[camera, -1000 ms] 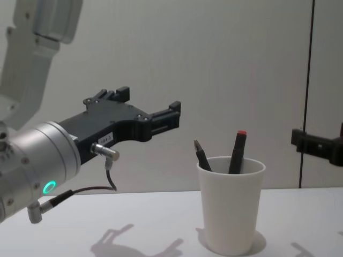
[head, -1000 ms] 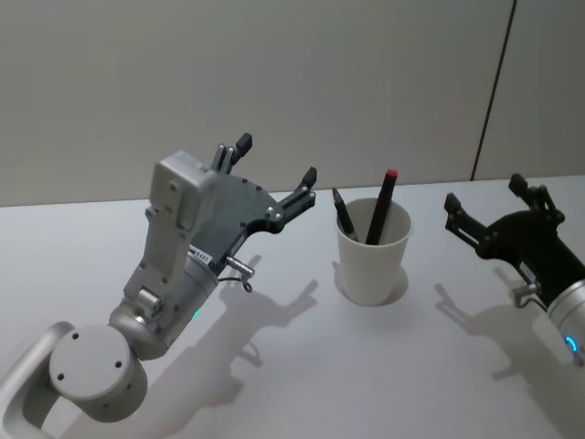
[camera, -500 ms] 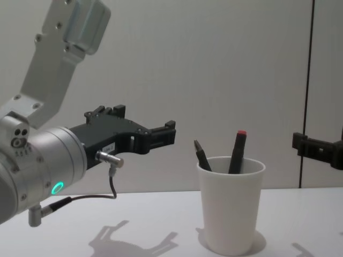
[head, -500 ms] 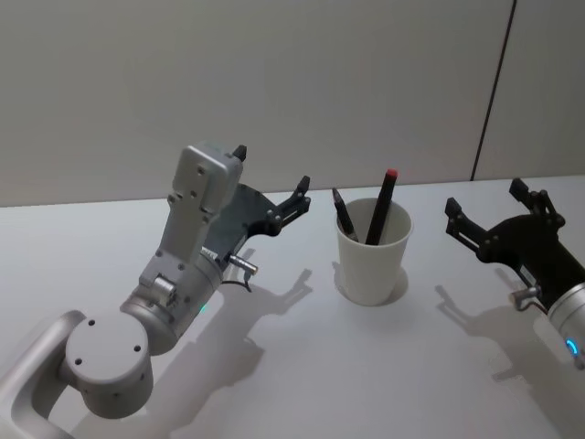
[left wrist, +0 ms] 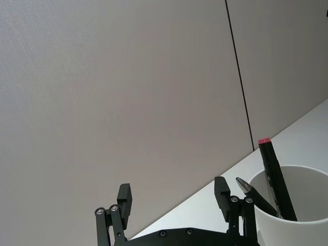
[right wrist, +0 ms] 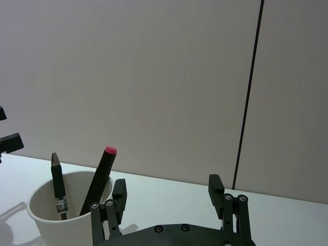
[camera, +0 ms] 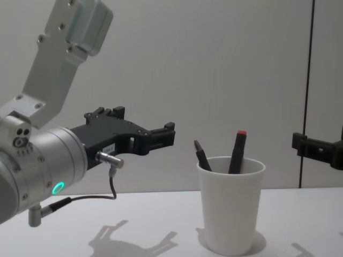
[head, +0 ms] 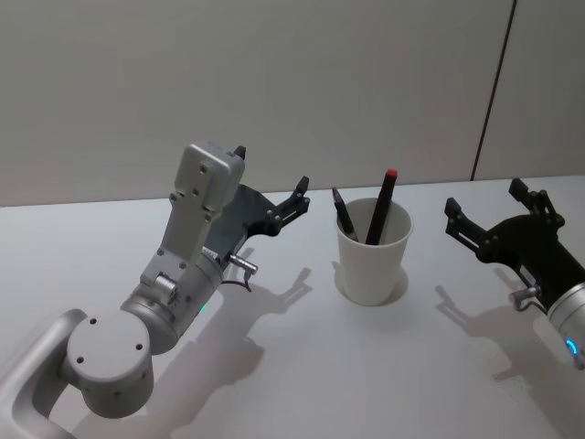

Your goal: Place the pen into the pen holder.

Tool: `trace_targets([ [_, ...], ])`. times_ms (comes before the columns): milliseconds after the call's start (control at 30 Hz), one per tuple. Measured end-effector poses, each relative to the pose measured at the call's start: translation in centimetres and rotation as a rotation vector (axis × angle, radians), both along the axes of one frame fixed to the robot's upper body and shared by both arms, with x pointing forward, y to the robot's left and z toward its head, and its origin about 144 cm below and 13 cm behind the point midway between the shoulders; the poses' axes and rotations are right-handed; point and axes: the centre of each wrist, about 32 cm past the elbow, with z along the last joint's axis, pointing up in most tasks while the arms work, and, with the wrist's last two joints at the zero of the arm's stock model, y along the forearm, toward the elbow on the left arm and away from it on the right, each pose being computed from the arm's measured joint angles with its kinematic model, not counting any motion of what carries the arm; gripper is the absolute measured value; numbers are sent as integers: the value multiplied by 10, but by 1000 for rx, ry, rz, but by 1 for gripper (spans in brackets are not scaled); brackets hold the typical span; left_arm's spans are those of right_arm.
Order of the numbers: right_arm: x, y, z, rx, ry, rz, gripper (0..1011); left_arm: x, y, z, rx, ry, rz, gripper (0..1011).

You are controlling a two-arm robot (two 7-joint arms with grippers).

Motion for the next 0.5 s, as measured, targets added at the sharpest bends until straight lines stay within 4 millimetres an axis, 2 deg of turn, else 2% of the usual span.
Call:
trace_targets([
  [500,0,0,0,0,0,0,1001,0,0,0,-1,0,0,1001],
])
